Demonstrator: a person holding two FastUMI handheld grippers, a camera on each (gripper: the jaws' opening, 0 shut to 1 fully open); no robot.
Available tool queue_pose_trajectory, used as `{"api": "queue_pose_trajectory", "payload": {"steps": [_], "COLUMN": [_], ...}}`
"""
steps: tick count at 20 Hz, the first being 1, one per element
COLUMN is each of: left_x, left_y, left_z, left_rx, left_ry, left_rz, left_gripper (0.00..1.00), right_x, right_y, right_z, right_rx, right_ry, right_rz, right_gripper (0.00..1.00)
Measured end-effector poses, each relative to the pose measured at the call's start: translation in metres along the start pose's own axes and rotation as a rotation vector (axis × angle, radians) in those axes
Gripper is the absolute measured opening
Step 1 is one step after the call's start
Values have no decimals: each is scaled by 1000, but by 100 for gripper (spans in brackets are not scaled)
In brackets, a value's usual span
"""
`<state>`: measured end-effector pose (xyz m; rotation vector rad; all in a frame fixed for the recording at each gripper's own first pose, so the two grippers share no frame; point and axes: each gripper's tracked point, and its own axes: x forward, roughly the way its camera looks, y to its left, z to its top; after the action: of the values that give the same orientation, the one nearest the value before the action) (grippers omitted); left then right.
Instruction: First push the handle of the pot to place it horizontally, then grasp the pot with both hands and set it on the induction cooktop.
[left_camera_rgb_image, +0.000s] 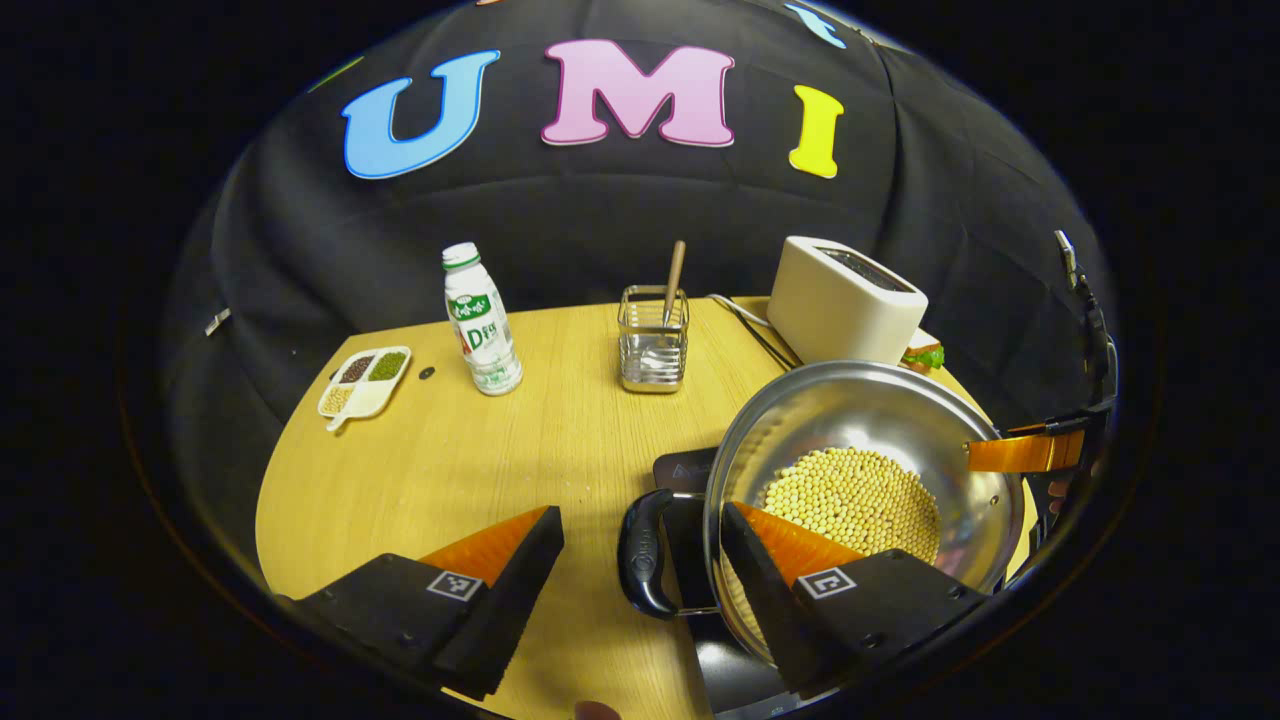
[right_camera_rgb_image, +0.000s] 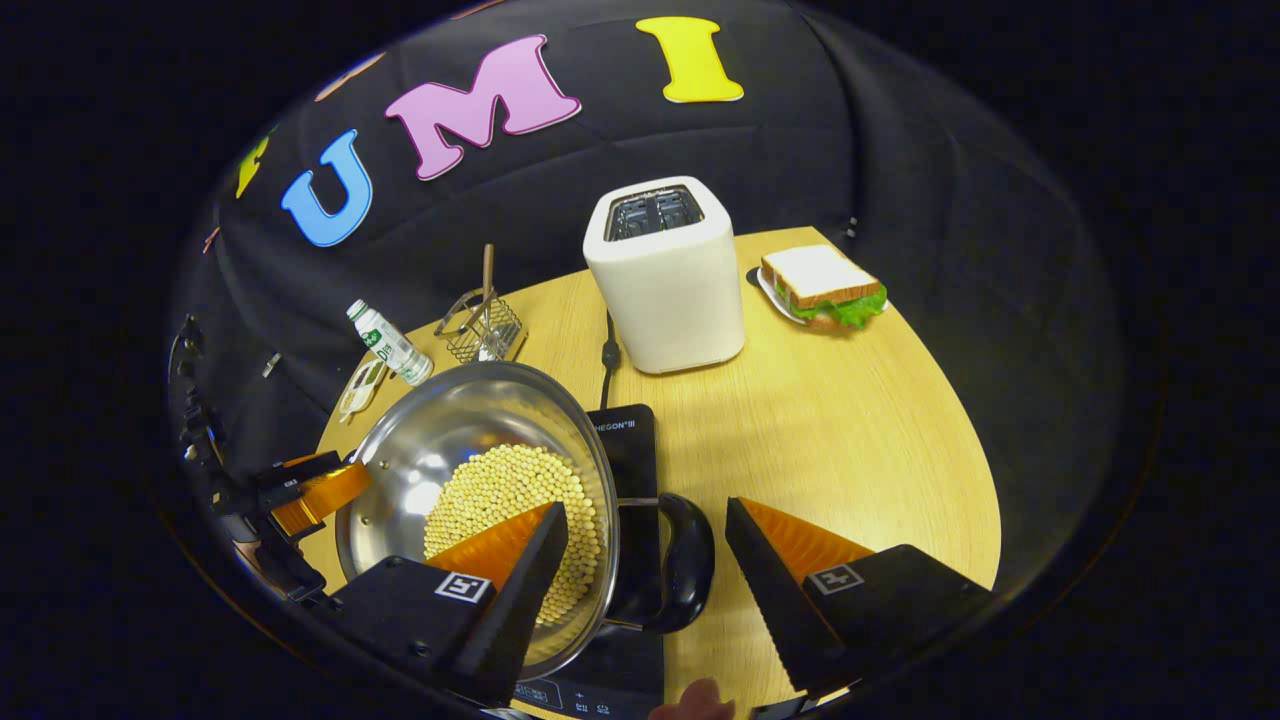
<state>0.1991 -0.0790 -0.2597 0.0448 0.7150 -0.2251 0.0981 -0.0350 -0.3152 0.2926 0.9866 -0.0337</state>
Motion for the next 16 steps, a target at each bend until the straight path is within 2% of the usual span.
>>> {"api": "queue_pose_trajectory", "payload": {"steps": [3,6,9,16], "left_x": [-29,-70,-119,-231], "left_y": [3,4,-2,-11], "left_z": [24,59,91,138], "left_rx": [33,51,14,7], "left_ry": [-91,-232,-377,-665], "left_rz": [51,111,118,145], "left_gripper": [99,98,96,96], "right_x": [-24,-63,-108,-220], "right_y": [0,9,18,29], "right_z": [28,57,90,122], "right_rx": [-36,-48,-60,-61], "right_ry": [-123,-248,-403,-689], "right_rz": [-25,-23,-21,28], "right_gripper": [99,99,99,98]}}
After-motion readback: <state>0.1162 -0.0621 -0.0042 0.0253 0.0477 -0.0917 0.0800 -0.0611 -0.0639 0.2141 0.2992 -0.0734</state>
